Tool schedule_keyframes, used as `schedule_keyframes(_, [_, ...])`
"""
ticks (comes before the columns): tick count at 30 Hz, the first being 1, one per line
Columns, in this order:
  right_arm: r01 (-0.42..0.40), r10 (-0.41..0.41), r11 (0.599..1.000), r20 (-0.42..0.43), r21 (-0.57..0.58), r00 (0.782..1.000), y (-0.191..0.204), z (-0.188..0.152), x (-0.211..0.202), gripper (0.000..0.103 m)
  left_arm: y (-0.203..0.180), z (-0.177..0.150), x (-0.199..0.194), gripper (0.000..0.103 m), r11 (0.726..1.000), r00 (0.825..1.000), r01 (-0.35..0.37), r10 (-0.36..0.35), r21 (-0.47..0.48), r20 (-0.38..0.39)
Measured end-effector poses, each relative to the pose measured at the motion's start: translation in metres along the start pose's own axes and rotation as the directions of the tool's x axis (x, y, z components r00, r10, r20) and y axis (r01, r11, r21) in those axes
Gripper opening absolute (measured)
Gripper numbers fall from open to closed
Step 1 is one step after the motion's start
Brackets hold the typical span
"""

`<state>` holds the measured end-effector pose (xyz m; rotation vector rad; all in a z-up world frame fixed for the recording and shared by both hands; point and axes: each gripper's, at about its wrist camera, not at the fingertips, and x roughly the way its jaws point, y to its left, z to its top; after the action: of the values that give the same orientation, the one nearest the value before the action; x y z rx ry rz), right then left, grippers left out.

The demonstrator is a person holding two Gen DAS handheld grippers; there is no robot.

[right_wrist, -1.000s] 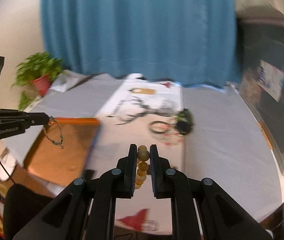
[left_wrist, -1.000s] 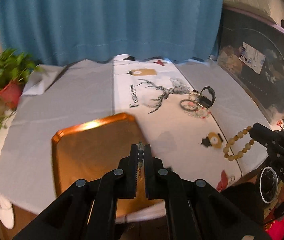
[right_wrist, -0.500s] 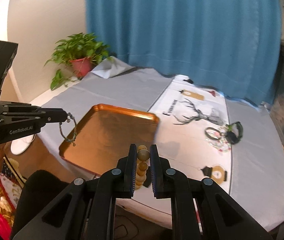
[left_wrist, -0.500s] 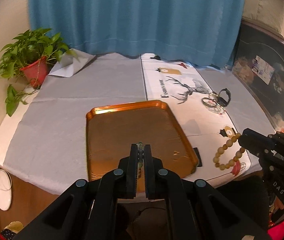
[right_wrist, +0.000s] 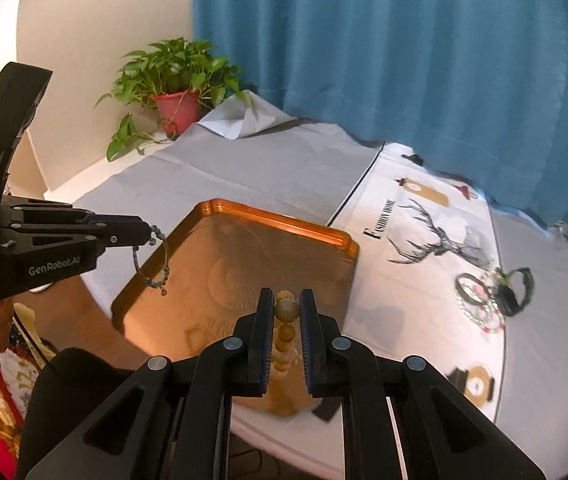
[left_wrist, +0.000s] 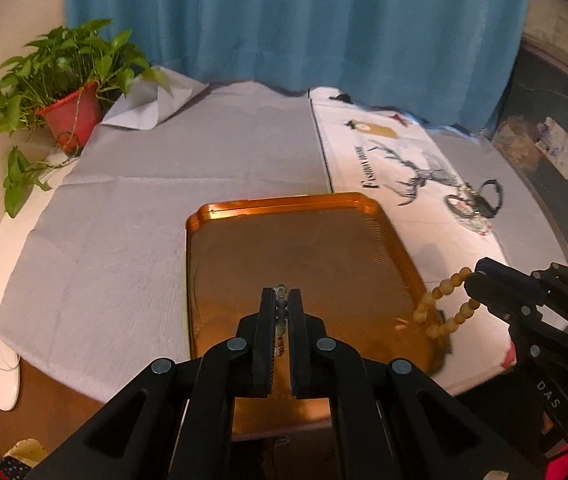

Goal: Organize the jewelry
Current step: 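Open both tools to drop the bracelets into the copper tray, then move the right tool over the black watch while the left tool returns to the jewelry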

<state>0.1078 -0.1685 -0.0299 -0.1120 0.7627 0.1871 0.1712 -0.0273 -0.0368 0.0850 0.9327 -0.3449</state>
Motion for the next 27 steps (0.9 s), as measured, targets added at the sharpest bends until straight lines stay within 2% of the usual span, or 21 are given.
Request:
schedule_keyframes(6, [-0.01,0.011,1.0,-0.034,0.02,0.999,-0.011,0.012,0.053,0.013,0.006,0.017,0.047,0.005,0.999,0.999,-0.04,0.04,-0.011,-0.036])
schedule_keyframes(7, [-0.013,0.014,1.0,-0.037,0.026,0.999,-0.012,0.014,0.061,0.013,0.008,0.02,0.053,0.012,0.999,0.998,-0.05,0.049,-0.02,-0.039])
schedule_keyframes(8, [-0.023,0.024,0.999,-0.041,0.034,0.999,-0.014,0.015,0.069,0.014,0.012,0.023,0.063,0.024,0.998,0.997,-0.05,0.048,-0.035,-0.061])
schedule_keyframes(9, [-0.038,0.041,0.998,-0.056,0.05,0.998,-0.017,0.015,0.079,0.015,0.014,0.024,0.071,0.071,0.997,0.995,-0.055,0.05,-0.051,-0.089])
schedule_keyframes(10, [-0.049,0.055,0.996,-0.088,0.069,0.995,-0.02,0.016,0.09,0.018,0.018,0.026,0.077,0.103,0.995,0.991,-0.071,0.062,-0.072,-0.117])
schedule_keyframes(12, [-0.039,0.056,0.994,-0.171,0.103,0.984,-0.028,0.011,0.108,0.045,0.022,0.023,0.083,0.101,0.991,0.991,-0.084,0.072,-0.103,-0.114])
schedule_keyframes(13, [-0.041,0.06,0.993,-0.179,0.11,0.982,-0.029,0.008,0.11,0.063,0.023,0.021,0.085,0.101,0.991,0.989,-0.084,0.07,-0.102,-0.132])
schedule_keyframes(15, [-0.038,0.056,0.993,-0.158,0.113,0.986,-0.038,-0.002,0.104,0.067,0.024,0.016,0.086,0.101,0.991,0.983,-0.096,0.08,-0.095,-0.165])
schedule_keyframes(18, [-0.002,0.017,0.992,-0.116,0.125,0.993,-0.058,-0.017,0.082,0.07,0.027,0.009,0.075,0.101,0.988,0.984,-0.126,0.112,-0.093,-0.137])
schedule_keyframes(21, [0.112,-0.104,0.976,-0.052,0.189,0.993,-0.107,-0.039,0.05,0.086,0.031,0.003,0.06,0.101,0.981,0.984,-0.159,0.148,-0.109,-0.104])
schedule_keyframes(23, [0.253,-0.25,0.929,-0.046,0.27,0.967,-0.159,-0.06,0.033,0.1,0.034,0.004,0.057,0.101,0.976,0.982,-0.176,0.165,-0.132,-0.088])
schedule_keyframes(24, [0.318,-0.311,0.899,-0.073,0.3,0.948,-0.183,-0.068,0.032,0.1,0.035,0.005,0.056,0.101,0.975,0.983,-0.175,0.165,-0.139,-0.081])
schedule_keyframes(25, [0.395,-0.375,0.859,-0.124,0.326,0.919,-0.211,-0.077,0.032,0.101,0.035,0.007,0.057,0.101,0.975,0.984,-0.172,0.162,-0.144,-0.079])
schedule_keyframes(27, [0.49,-0.436,0.787,-0.223,0.375,0.872,-0.269,-0.094,0.04,0.101,0.034,0.014,0.061,0.101,0.974,0.984,-0.171,0.159,-0.15,-0.085])
